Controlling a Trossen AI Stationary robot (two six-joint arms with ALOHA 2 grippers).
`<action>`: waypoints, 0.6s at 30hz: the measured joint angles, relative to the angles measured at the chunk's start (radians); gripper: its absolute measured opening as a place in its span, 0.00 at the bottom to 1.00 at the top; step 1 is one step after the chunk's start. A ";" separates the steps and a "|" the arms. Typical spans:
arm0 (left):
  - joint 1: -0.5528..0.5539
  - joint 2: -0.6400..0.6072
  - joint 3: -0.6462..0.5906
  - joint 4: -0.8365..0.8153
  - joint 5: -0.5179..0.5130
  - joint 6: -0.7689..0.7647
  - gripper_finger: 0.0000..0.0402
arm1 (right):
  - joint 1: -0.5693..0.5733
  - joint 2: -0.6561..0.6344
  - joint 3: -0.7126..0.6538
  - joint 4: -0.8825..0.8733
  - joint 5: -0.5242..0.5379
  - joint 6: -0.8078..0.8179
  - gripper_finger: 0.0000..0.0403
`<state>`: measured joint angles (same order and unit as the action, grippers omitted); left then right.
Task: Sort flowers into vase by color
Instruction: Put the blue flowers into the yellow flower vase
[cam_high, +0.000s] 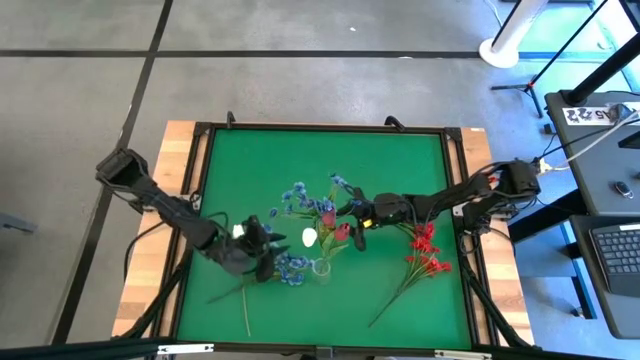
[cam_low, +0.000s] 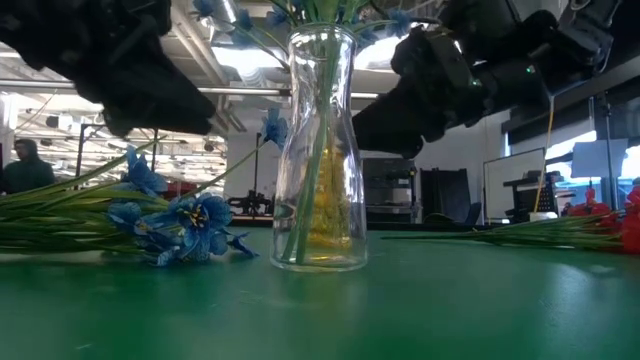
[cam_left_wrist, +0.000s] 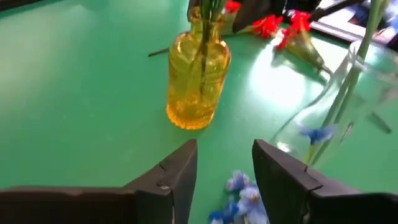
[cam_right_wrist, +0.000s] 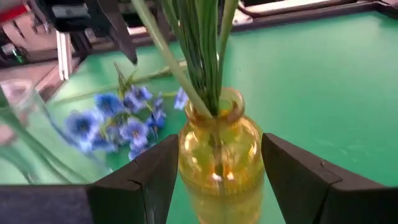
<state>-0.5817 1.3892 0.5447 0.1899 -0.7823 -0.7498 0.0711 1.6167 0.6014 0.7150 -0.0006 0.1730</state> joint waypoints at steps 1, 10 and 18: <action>0.013 -0.001 -0.014 0.039 0.009 0.014 0.35 | -0.001 0.008 0.006 0.007 0.002 0.003 0.57; 0.089 -0.001 -0.033 0.134 0.019 0.095 0.30 | -0.002 0.070 0.009 0.091 0.035 0.017 0.57; 0.117 -0.001 -0.033 0.142 0.045 0.099 0.30 | -0.002 0.140 0.031 0.161 0.045 0.026 0.57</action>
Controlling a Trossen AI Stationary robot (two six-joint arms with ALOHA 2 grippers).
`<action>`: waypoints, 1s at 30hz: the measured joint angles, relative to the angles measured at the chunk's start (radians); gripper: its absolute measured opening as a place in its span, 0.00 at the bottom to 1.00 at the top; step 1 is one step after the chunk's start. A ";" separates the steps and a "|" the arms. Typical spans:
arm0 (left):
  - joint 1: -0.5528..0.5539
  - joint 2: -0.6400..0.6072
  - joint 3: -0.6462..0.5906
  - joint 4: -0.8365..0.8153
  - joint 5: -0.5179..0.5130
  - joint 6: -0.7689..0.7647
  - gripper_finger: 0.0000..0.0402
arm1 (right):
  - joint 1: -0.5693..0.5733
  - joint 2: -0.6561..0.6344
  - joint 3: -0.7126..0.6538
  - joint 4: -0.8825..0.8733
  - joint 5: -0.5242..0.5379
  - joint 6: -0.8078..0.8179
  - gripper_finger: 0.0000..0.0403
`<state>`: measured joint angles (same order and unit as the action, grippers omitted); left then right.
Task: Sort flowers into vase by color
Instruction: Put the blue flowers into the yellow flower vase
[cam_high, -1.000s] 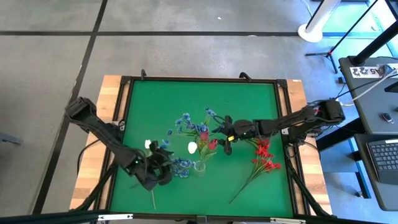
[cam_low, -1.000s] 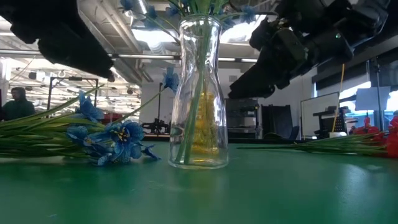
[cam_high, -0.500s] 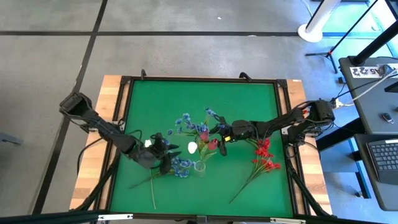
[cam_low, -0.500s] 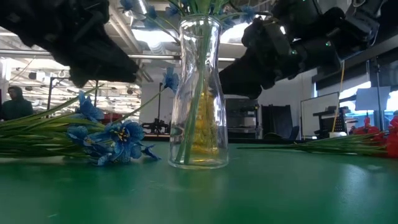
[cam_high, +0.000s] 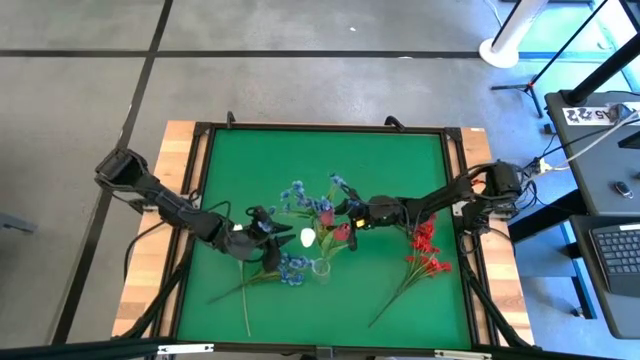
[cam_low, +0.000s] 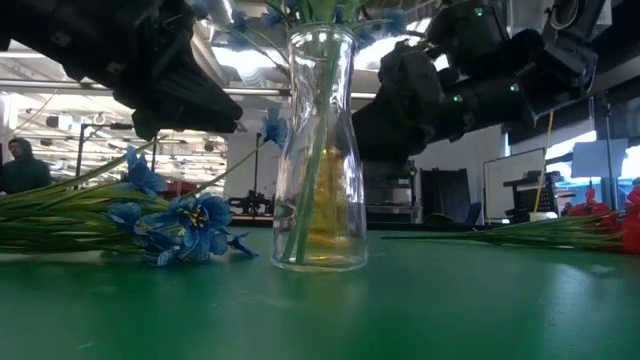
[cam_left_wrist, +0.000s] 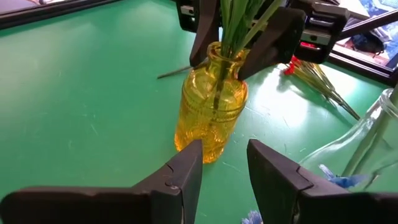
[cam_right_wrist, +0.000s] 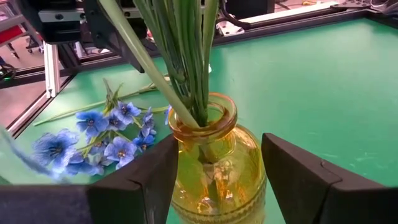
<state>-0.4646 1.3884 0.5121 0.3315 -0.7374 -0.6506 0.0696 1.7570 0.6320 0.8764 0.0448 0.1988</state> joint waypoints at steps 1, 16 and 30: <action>0.002 0.000 0.000 0.001 0.000 0.001 0.30 | 0.000 0.007 0.007 0.000 0.000 -0.001 0.57; 0.002 0.000 0.000 0.002 0.000 0.001 0.30 | -0.006 0.013 0.030 -0.052 0.197 -0.051 0.57; 0.002 0.000 0.000 0.002 0.000 0.000 0.30 | -0.100 0.013 0.029 -0.059 0.235 -0.043 0.57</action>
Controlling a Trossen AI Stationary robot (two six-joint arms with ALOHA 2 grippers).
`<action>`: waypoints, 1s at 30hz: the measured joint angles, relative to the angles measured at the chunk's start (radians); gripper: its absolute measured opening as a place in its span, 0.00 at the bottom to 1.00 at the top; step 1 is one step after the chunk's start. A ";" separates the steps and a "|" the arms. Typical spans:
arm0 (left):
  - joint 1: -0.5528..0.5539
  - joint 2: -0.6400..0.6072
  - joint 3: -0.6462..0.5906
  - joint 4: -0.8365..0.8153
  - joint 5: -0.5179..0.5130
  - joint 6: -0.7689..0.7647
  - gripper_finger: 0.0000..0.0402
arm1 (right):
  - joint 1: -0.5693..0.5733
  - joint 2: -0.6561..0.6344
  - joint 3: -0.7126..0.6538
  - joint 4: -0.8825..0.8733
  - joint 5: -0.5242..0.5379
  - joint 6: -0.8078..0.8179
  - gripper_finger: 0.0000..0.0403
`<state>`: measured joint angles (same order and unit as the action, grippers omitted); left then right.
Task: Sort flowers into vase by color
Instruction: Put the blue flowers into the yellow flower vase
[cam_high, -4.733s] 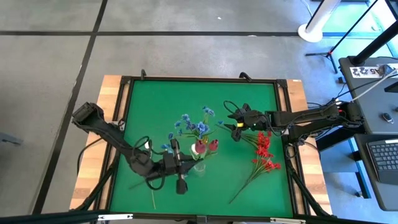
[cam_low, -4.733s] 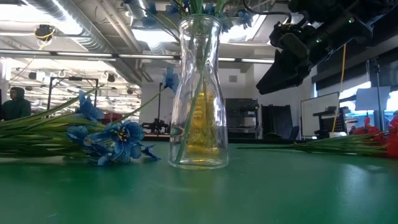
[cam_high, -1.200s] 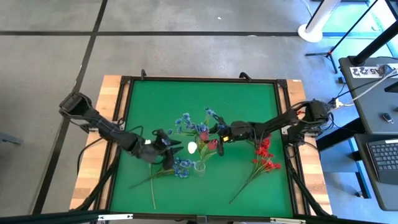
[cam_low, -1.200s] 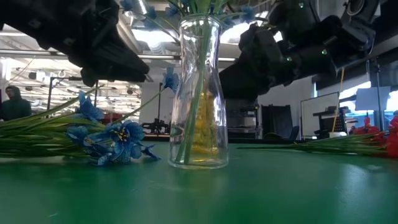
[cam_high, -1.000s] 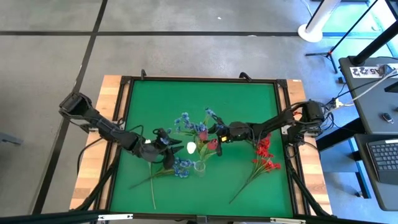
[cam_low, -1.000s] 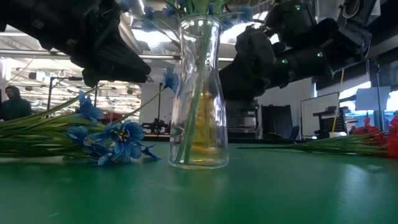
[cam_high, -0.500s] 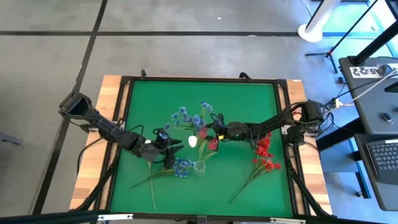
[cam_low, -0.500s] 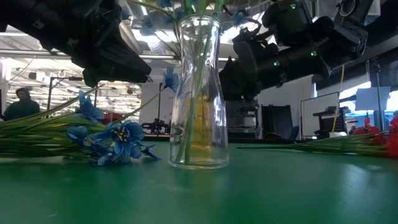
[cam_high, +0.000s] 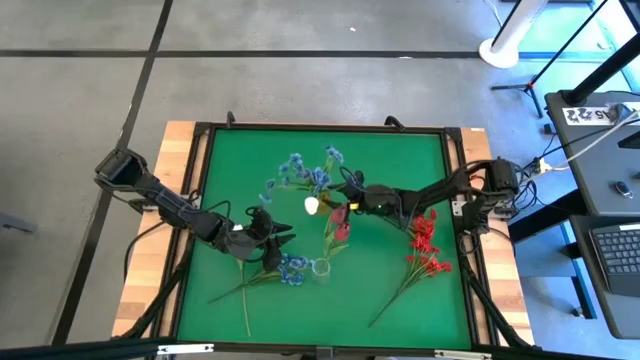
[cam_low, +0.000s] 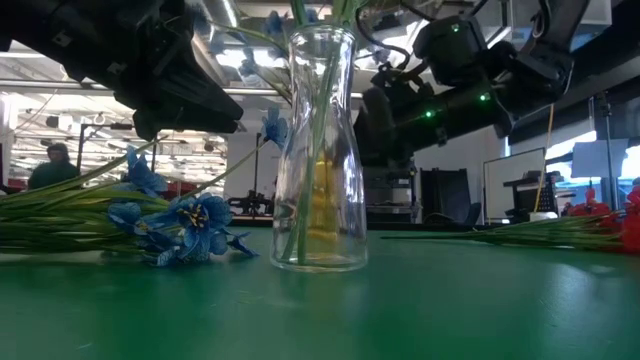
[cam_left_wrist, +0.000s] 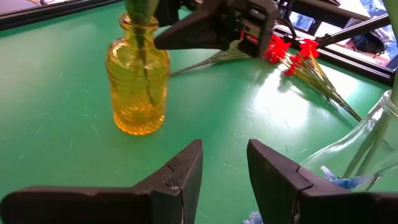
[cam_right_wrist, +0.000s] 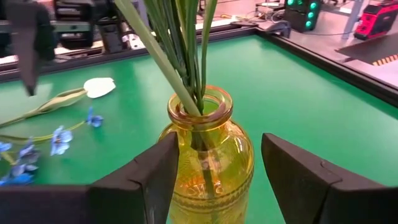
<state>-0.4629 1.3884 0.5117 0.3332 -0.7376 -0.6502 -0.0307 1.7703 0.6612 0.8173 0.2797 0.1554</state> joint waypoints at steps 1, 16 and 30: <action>0.000 0.000 0.000 0.000 0.000 0.000 0.30 | -0.006 0.000 0.000 0.000 -0.001 0.000 0.57; 0.000 0.001 0.000 -0.002 0.074 -0.001 0.30 | -0.091 -0.023 -0.003 -0.025 -0.208 0.033 0.57; 0.000 0.001 0.000 -0.008 0.121 -0.001 0.30 | -0.103 -0.140 -0.006 -0.188 -0.353 0.045 0.57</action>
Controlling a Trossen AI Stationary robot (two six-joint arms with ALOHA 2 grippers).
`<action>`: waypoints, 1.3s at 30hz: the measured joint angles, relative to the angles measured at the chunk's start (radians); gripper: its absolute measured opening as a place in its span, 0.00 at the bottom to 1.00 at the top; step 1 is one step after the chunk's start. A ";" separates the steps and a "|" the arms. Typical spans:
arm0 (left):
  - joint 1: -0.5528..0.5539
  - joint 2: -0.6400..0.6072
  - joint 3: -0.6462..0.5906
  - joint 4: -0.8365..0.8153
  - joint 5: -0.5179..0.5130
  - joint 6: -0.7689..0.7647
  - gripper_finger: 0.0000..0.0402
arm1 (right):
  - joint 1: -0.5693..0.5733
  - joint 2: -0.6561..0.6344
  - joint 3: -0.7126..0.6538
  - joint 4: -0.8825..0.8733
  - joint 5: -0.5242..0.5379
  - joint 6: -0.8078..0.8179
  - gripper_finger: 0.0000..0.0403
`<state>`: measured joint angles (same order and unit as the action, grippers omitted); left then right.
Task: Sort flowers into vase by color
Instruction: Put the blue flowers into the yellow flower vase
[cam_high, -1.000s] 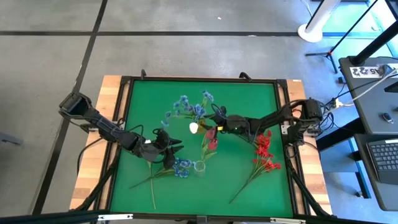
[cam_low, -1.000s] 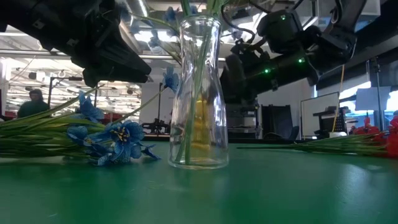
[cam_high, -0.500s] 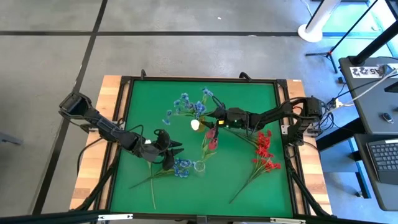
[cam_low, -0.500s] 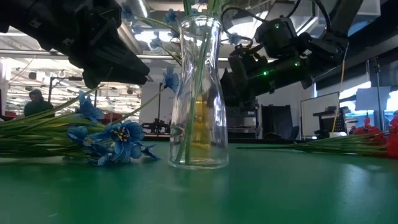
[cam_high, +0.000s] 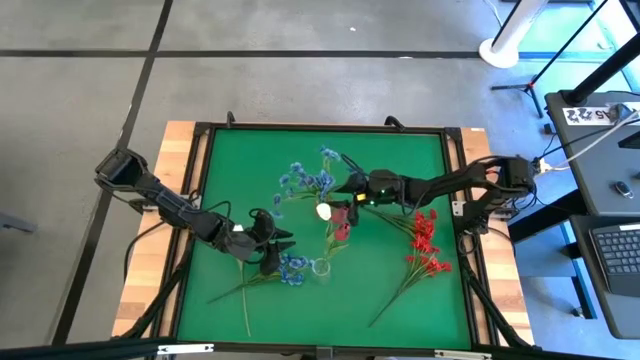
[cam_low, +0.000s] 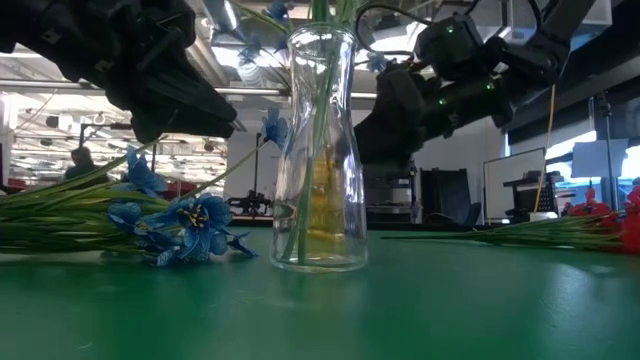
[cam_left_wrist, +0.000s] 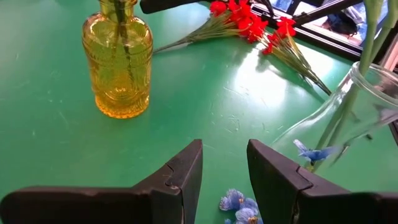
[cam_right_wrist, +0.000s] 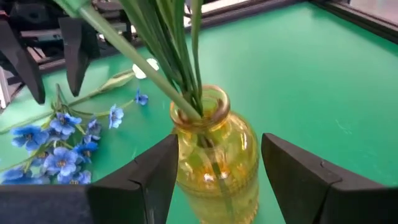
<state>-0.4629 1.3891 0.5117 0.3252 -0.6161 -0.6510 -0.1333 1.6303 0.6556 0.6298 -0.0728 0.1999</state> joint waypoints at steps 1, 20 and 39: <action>0.000 0.000 0.000 0.000 0.001 0.000 0.30 | 0.000 -0.007 0.000 -0.016 0.000 -0.002 0.57; -0.018 -0.278 0.129 -0.404 0.152 -0.053 0.30 | 0.003 -0.326 0.003 -0.572 0.105 -0.017 0.57; -0.223 0.036 0.417 -1.052 0.468 -0.540 0.34 | 0.134 -0.446 0.003 -0.750 0.169 0.011 0.17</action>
<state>-0.6862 1.4253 0.9291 -0.7269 -0.1481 -1.1913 0.0005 1.1839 0.6586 -0.1203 0.0966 0.2108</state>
